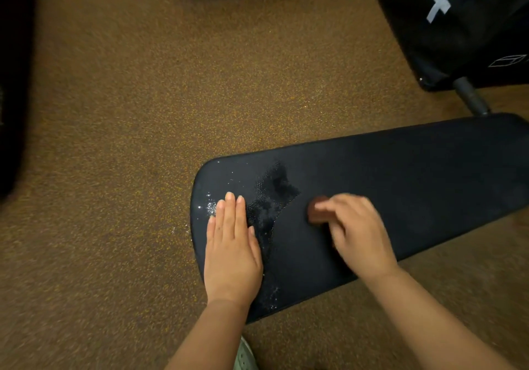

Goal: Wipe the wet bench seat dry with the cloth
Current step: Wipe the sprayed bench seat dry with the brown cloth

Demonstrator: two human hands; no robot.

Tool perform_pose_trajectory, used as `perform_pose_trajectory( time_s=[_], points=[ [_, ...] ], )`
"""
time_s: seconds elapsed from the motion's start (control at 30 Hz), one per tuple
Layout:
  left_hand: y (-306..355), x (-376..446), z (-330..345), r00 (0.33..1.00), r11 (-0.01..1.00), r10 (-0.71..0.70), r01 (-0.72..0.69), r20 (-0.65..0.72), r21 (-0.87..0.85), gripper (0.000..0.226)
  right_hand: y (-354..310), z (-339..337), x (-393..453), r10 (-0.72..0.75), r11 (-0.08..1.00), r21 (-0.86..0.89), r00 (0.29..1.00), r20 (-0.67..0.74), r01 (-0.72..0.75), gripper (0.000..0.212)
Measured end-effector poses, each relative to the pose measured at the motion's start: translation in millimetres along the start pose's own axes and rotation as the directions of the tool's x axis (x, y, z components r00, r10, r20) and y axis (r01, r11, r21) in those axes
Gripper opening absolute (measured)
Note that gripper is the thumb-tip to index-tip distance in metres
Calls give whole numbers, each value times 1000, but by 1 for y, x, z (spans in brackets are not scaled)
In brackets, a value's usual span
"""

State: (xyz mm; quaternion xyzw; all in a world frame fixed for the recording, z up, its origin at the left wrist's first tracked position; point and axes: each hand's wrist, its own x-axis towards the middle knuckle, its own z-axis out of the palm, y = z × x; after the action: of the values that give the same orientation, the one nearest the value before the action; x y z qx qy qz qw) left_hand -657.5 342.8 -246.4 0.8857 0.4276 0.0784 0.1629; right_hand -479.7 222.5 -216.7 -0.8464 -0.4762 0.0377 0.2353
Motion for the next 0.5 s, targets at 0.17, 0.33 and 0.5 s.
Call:
perform_pose_trajectory(
  time_s=[0.17, 0.33, 0.5],
  points=[
    [-1, 0, 2, 1000, 1000, -8, 8, 15, 4, 54, -52, 40, 43, 172, 979, 121, 984, -46, -165, 34],
    [3, 3, -10, 999, 992, -34, 37, 29, -122, 58, -58, 11, 17, -67, 961, 277, 959, 277, -13, 43],
    [39, 8, -33, 998, 965, 61, -61, -6, -257, 55, -11, 3, 26, 120, 971, 204, 992, 41, -126, 38]
  ],
)
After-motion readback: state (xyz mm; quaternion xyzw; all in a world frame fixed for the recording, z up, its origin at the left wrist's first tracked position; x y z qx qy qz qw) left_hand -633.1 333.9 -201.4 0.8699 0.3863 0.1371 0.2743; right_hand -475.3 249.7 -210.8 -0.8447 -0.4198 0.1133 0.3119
